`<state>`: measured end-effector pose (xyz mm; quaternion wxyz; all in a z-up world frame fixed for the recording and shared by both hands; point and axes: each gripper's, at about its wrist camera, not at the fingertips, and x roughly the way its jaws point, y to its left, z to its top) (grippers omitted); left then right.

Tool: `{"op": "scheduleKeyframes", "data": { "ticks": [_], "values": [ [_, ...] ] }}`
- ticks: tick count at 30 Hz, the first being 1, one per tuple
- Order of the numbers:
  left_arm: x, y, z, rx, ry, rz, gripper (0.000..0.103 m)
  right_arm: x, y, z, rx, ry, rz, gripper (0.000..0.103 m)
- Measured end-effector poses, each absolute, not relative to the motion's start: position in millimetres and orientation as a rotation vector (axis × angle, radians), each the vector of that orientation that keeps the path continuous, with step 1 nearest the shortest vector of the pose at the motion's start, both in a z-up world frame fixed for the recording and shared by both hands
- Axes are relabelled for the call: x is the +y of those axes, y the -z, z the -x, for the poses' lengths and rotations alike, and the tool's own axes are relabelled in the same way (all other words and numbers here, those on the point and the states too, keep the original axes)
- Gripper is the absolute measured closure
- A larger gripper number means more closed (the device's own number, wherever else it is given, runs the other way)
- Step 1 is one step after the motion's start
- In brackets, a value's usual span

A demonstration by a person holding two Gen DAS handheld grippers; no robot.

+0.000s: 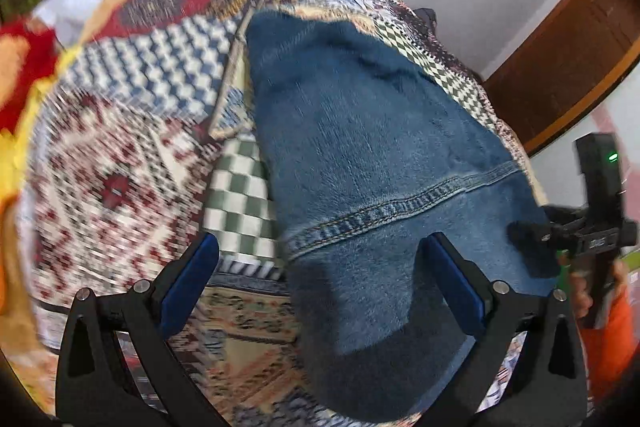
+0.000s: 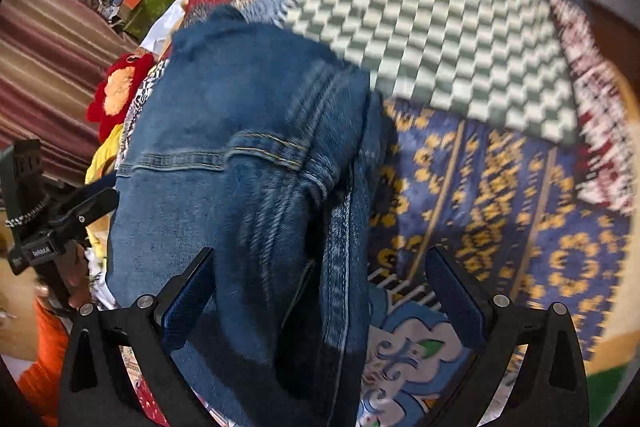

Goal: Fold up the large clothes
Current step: 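Grasp the folded denim bundle with the left tool while the right tool grasps it too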

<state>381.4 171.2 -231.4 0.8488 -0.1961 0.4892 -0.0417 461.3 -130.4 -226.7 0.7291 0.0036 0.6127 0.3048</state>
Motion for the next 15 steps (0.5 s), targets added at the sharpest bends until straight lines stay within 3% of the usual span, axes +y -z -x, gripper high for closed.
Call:
{"op": "scheduleKeyframes", "data": {
  "ticks": [7, 15],
  "values": [
    [183, 263, -407, 1.103, 0.165, 0.612, 0.000, -118, 267, -484, 1.481, -0.814, -0.153, 0.000],
    [179, 288, -428, 1.165, 0.284, 0.722, 0.000, -91, 273, -492, 1.473, -0.843, -0.195, 0.000]
  ]
}}
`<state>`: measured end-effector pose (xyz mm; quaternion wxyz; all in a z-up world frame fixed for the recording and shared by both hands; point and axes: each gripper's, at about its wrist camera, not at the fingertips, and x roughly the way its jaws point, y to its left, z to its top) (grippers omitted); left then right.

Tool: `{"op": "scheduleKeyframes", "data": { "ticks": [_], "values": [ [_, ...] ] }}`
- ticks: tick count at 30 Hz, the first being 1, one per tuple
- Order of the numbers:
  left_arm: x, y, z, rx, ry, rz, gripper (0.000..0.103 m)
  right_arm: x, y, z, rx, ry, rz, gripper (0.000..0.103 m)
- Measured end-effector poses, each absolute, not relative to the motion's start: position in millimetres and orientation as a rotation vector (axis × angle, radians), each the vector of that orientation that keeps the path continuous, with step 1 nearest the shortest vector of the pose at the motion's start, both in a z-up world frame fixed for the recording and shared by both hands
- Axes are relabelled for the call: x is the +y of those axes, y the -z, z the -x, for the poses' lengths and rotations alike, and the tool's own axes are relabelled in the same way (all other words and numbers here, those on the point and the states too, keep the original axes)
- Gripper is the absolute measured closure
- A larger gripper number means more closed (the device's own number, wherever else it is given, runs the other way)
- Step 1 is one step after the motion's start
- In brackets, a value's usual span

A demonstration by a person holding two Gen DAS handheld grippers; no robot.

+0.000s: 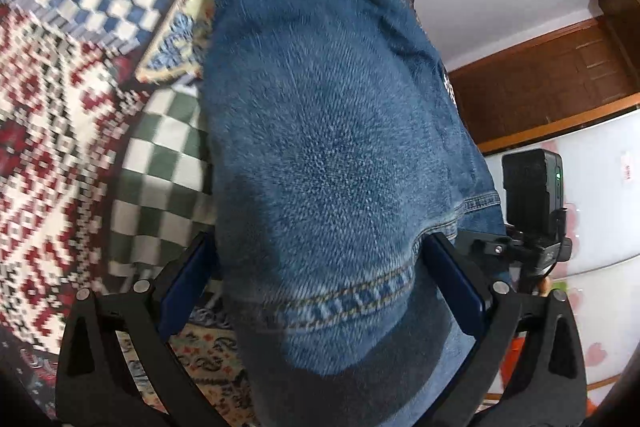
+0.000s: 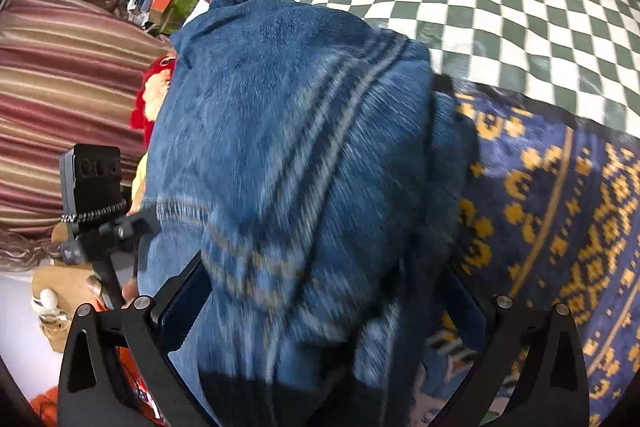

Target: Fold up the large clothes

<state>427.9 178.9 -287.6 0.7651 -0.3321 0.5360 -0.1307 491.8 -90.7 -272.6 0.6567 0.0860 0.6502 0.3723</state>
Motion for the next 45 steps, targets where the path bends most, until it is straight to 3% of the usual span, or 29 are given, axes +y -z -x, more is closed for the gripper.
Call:
{"op": "scheduleKeyframes", "data": {
  "ticks": [3, 6, 8, 14, 20, 34, 45],
  "values": [
    [172, 289, -435, 1.169, 0.307, 0.714, 0.000, -80, 270, -491, 1.459, -0.836, -0.172, 0.000],
    [165, 286, -434, 1.164, 0.319, 0.701, 0.007, -79, 268, -490, 1.438, -0.820, -0.195, 0.003],
    [160, 282, -429, 1.151, 0.322, 0.656, 0.014, -83, 265, -488, 1.422, -0.825, -0.212, 0.017],
    [158, 263, -418, 1.112, 0.321, 0.587, 0.030, -76, 244, -476, 1.347, -0.811, -0.164, 0.042],
    [153, 225, -399, 1.032, 0.337, 0.492, 0.044, -62, 210, -462, 1.271, -0.828, -0.094, 0.059],
    [219, 139, -342, 0.843, 0.289, 0.432, 0.047, 4, 117, -415, 1.096, -0.895, 0.006, 0.063],
    [298, 149, -285, 0.838, 0.173, 0.494, 0.047, 95, 131, -380, 1.167, -0.972, 0.045, 0.063]
  ]
}}
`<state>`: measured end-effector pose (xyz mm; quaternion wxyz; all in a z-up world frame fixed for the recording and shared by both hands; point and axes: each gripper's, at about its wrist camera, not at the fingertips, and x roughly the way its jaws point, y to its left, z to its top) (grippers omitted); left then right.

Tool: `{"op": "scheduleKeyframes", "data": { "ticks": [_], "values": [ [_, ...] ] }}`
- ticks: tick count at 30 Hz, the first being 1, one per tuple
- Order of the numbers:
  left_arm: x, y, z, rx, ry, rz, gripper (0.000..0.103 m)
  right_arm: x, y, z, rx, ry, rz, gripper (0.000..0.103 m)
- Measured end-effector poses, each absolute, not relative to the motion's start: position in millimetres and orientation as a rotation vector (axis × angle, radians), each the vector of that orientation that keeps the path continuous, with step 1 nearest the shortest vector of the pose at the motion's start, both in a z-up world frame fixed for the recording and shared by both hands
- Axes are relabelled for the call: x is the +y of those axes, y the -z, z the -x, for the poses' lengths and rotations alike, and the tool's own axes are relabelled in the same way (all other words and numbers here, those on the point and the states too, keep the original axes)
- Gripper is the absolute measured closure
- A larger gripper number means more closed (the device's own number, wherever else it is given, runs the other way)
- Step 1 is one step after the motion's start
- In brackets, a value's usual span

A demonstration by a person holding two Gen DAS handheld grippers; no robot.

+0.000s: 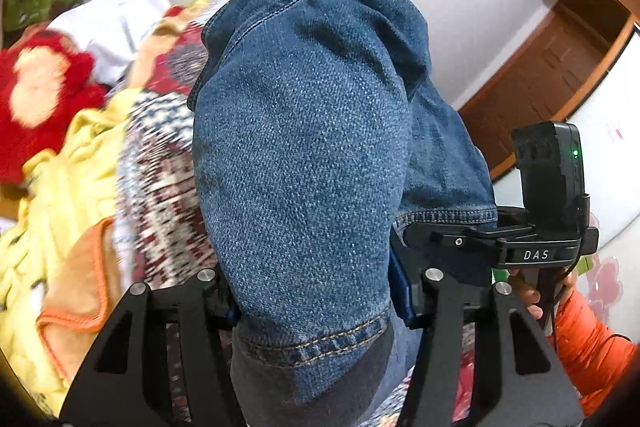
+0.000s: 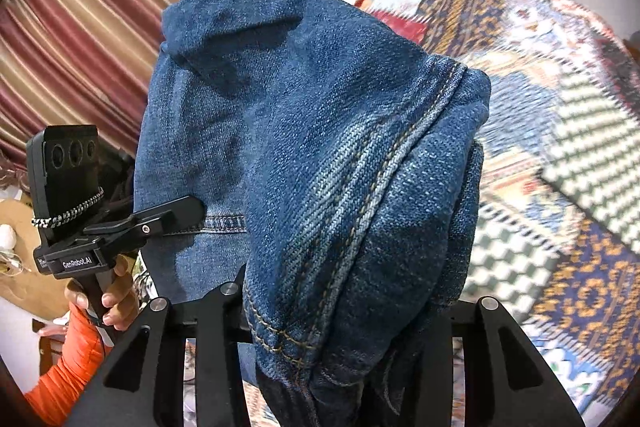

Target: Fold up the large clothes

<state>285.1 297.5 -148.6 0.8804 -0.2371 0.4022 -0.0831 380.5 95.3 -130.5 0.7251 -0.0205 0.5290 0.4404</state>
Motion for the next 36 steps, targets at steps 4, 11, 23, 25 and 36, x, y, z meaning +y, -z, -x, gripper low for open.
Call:
{"op": "scheduleKeyframes", "data": {
  "ticks": [4, 11, 23, 25, 36],
  "values": [
    [325, 175, -275, 0.870, 0.137, 0.556, 0.047, 131, 157, -376, 1.240, -0.989, 0.064, 0.063],
    [357, 235, -278, 0.965, 0.104, 0.653, 0.047, 166, 211, -376, 1.355, -0.963, 0.092, 0.063],
    [369, 281, -287, 1.035, 0.085, 0.714, 0.041, 183, 250, -394, 1.377, -0.909, 0.157, 0.046],
    [363, 275, -282, 1.047, 0.066, 0.699, 0.041, 179, 252, -390, 1.371, -0.886, 0.169, 0.038],
    [305, 217, -239, 1.055, -0.117, 0.386, 0.039, 156, 232, -352, 1.279, -0.857, 0.376, 0.034]
  ]
}}
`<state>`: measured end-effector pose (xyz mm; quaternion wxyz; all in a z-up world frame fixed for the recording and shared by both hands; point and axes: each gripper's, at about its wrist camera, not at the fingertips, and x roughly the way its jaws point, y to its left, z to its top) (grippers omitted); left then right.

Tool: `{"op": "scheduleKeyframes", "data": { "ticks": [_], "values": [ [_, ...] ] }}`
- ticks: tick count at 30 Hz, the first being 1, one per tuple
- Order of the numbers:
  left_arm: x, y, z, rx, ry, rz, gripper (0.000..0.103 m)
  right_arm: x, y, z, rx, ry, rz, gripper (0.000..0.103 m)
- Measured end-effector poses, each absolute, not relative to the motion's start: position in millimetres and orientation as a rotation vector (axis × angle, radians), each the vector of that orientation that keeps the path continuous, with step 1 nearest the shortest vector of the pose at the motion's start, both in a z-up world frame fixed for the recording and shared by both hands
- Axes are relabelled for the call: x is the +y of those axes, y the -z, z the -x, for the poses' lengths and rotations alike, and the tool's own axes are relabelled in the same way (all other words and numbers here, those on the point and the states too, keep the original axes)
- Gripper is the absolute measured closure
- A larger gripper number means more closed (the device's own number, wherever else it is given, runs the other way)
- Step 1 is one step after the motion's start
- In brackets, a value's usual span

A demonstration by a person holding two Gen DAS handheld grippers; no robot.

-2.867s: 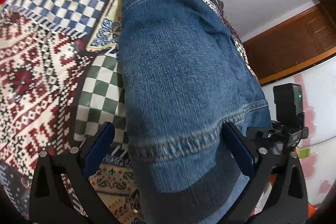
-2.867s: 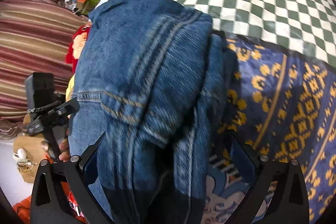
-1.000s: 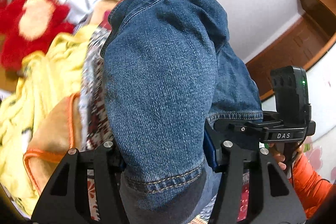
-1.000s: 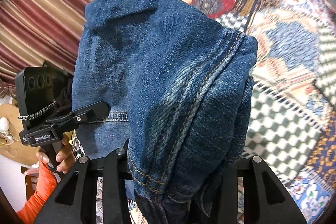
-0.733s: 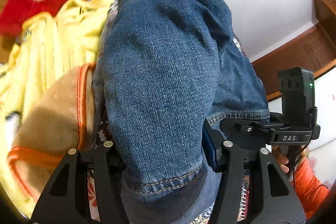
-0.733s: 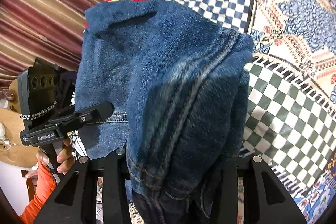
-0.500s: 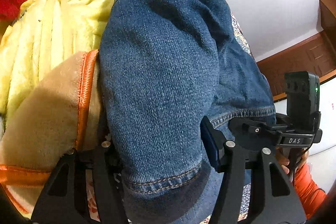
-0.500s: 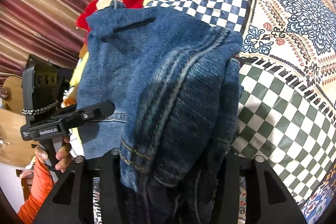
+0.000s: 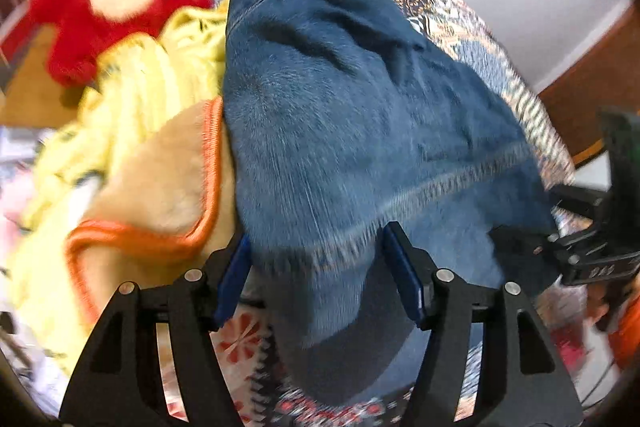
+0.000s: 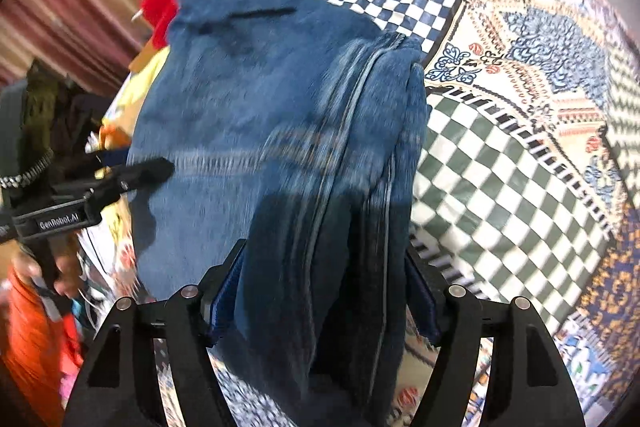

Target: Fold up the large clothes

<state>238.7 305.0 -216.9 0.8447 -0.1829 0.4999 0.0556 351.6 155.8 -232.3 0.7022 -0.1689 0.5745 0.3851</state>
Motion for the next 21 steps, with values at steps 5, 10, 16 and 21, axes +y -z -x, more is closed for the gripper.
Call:
{"op": "scheduleKeyframes", "data": {
  "ticks": [5, 10, 16, 21],
  "values": [
    [285, 227, -216, 1.039, -0.108, 0.337, 0.032, 133, 231, -335, 1.285, -0.851, 0.366, 0.034],
    [283, 262, -197, 1.066, -0.159, 0.324, 0.023, 102, 232, -334, 1.313, -0.826, 0.296, 0.026],
    [297, 262, -172, 1.075, -0.189, 0.400, 0.019, 63, 221, -331, 1.312, -0.802, 0.362, 0.025],
    [304, 234, -166, 1.036, -0.251, 0.301, 0.019, 42, 201, -334, 1.293, -0.790, 0.336, 0.025]
  ]
}}
